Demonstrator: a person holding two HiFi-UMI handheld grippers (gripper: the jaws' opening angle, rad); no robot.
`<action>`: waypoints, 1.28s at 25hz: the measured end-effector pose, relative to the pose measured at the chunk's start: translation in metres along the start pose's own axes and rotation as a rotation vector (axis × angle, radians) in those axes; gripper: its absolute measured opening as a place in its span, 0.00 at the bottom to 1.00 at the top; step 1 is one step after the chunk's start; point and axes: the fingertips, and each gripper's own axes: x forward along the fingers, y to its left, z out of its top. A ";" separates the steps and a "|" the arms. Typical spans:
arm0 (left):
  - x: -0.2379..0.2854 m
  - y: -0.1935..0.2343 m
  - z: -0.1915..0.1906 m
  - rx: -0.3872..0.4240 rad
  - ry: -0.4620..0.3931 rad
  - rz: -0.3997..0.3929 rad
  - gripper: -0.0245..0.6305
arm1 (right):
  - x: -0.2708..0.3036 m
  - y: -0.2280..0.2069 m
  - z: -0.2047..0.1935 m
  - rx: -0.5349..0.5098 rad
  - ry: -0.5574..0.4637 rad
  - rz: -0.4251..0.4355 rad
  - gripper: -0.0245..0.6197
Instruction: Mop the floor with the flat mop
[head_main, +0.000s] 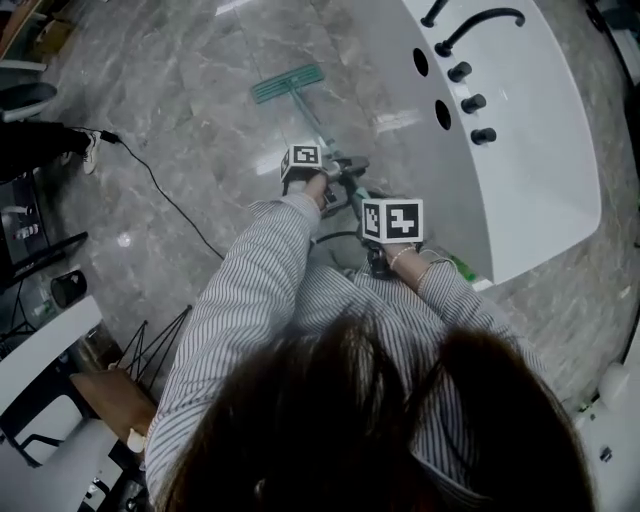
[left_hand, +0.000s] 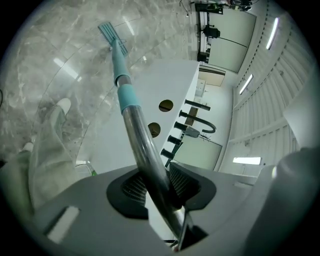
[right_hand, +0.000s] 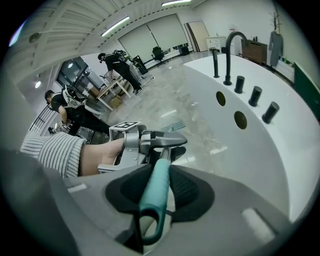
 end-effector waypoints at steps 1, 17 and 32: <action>0.002 -0.011 0.015 -0.001 0.006 0.000 0.22 | 0.003 0.000 0.020 -0.008 0.008 0.000 0.22; -0.039 -0.146 0.325 0.025 -0.013 0.023 0.23 | 0.147 0.071 0.317 0.107 -0.028 0.012 0.22; -0.089 -0.241 0.536 0.031 0.006 0.026 0.23 | 0.242 0.147 0.523 0.188 -0.046 -0.004 0.22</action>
